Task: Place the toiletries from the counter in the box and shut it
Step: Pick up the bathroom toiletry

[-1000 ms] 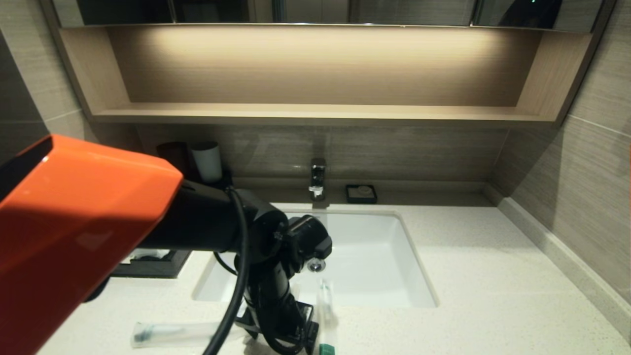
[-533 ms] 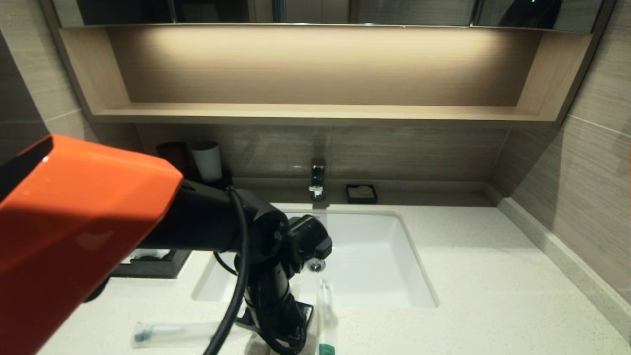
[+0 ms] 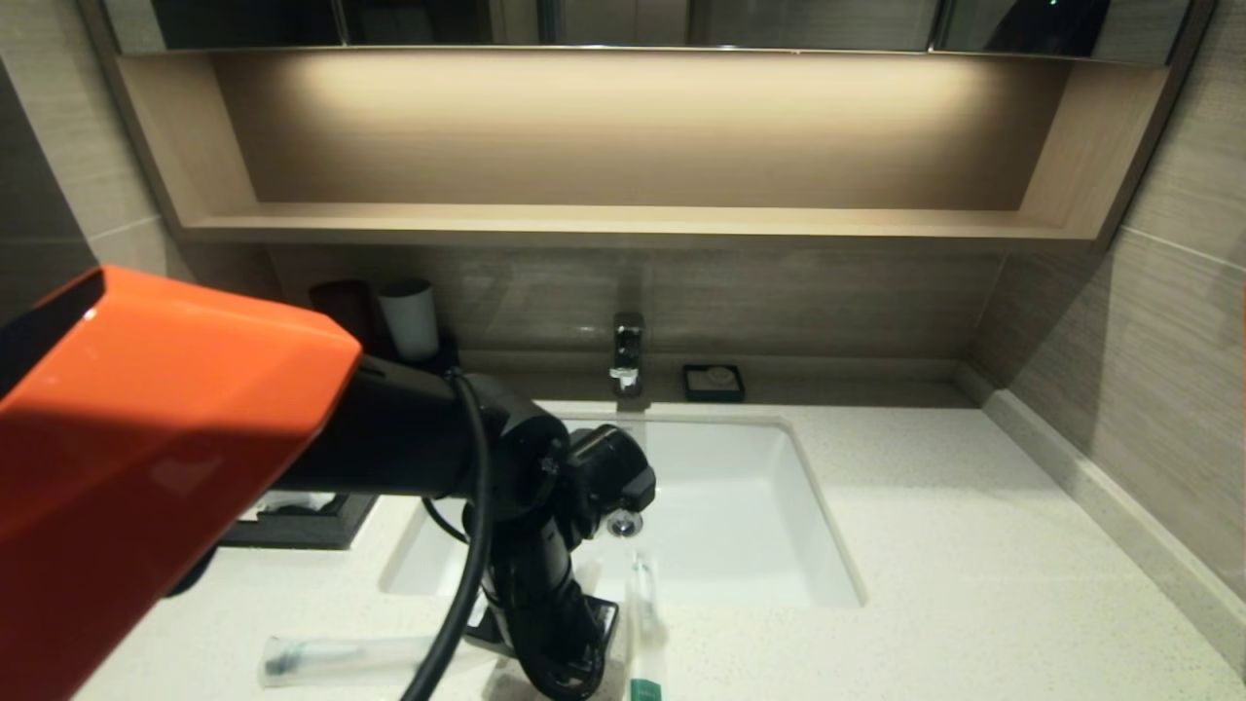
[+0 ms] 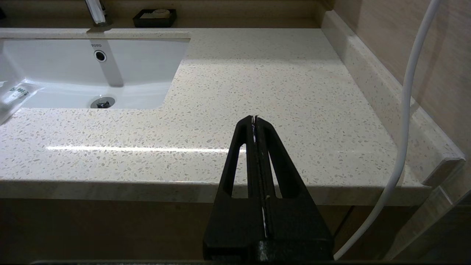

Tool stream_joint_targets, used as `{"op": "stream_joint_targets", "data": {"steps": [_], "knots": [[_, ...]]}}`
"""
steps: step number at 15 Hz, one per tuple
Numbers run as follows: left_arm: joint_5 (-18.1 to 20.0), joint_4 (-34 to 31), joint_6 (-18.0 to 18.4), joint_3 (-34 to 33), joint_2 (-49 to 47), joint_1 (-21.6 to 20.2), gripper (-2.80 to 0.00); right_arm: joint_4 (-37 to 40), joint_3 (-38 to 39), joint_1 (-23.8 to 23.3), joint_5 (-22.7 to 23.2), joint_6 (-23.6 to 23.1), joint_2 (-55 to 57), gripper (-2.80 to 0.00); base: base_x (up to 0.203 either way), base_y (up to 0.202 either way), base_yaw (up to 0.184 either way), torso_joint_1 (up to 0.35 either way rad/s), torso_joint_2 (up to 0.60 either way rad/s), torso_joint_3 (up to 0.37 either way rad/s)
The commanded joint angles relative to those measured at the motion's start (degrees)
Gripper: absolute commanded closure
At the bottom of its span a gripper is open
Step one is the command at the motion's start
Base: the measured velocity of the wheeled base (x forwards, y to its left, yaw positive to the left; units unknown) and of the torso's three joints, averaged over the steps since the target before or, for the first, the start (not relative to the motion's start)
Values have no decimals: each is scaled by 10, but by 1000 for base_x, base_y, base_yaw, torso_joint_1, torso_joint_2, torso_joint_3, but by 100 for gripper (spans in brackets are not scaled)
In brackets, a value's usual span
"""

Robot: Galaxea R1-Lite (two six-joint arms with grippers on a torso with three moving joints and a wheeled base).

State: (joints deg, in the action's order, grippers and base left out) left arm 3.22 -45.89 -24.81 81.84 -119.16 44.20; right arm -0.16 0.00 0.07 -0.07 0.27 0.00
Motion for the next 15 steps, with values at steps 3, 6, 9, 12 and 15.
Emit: {"op": "stream_joint_targets", "data": {"steps": [3, 6, 9, 12, 15], "knots": [[-6, -2, -6, 3, 0, -1, 0, 0, 1, 0, 0, 0, 0, 0, 0, 0, 0, 0, 0, 0], [-12, -2, -8, 14, 5, -5, 0, 0, 1, 0, 0, 0, 0, 0, 0, 0, 0, 0, 0, 0], [-40, -14, -9, 40, 43, -20, 0, 0, 1, 0, 0, 0, 0, 0, 0, 0, 0, 0, 0, 0], [-71, -81, -6, 77, 85, -33, 0, 0, 1, 0, 0, 0, 0, 0, 0, 0, 0, 0, 0, 0], [-111, -107, -3, 80, 134, -55, 0, 0, 1, 0, 0, 0, 0, 0, 0, 0, 0, 0, 0, 0]]}}
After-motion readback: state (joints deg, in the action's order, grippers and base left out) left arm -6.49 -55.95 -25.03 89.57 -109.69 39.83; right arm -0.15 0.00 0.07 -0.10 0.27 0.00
